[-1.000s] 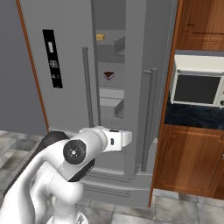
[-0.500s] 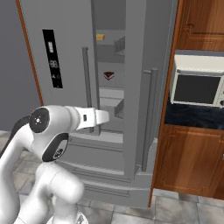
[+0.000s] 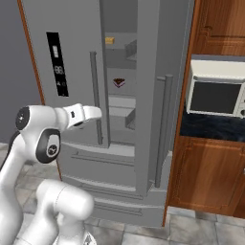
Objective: Take the cakes from the fridge and place them on the empty tray on the dining counter.
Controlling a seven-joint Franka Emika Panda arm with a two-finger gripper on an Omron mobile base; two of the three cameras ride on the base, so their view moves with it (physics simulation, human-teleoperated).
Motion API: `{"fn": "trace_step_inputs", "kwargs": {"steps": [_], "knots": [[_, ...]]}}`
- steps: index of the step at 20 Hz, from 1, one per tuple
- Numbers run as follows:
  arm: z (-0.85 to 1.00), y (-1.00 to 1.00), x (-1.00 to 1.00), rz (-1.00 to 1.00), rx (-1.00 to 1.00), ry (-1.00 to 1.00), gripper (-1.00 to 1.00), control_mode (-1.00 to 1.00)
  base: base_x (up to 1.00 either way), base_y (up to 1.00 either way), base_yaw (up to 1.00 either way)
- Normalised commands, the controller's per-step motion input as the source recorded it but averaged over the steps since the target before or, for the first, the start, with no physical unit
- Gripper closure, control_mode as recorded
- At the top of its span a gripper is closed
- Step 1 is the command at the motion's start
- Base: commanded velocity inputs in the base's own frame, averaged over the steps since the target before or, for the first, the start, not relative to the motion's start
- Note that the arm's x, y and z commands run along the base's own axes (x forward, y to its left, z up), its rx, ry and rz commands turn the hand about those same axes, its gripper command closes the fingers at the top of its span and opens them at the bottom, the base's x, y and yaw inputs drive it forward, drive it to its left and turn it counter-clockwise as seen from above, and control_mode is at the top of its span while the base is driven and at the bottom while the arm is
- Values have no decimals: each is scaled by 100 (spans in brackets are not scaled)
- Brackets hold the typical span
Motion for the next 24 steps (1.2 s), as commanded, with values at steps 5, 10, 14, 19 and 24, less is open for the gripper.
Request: {"fn": "trace_step_inputs", "kwargs": {"steps": [5, 10, 14, 19, 24], "knots": [[0, 0, 81, 0, -4, 20, -100, -100, 0, 0, 0], [-5, 0, 94, 0, -5, 24, -100, -100, 0, 0, 0], [-18, -7, 84, 0, -9, 22, -100, -100, 0, 0, 0], [-39, -43, 66, -1, -16, 13, -100, -100, 0, 0, 0], [-38, -54, 60, -1, -16, 16, -100, -100, 0, 0, 0]]}}
